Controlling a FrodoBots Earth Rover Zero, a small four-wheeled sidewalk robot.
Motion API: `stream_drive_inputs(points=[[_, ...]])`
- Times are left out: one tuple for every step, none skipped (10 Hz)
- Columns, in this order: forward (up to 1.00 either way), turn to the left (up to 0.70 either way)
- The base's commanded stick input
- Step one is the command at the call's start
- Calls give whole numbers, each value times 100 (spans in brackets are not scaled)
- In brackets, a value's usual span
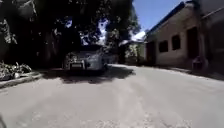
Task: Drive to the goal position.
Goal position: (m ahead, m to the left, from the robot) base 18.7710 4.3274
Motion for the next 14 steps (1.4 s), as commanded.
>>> stream_drive_inputs(points=[[100,0],[100,0],[100,0],[100,0],[100,0],[100,0],[100,0],[100,0],[100,0],[100,0],[100,0],[100,0],[100,0],[100,0]])
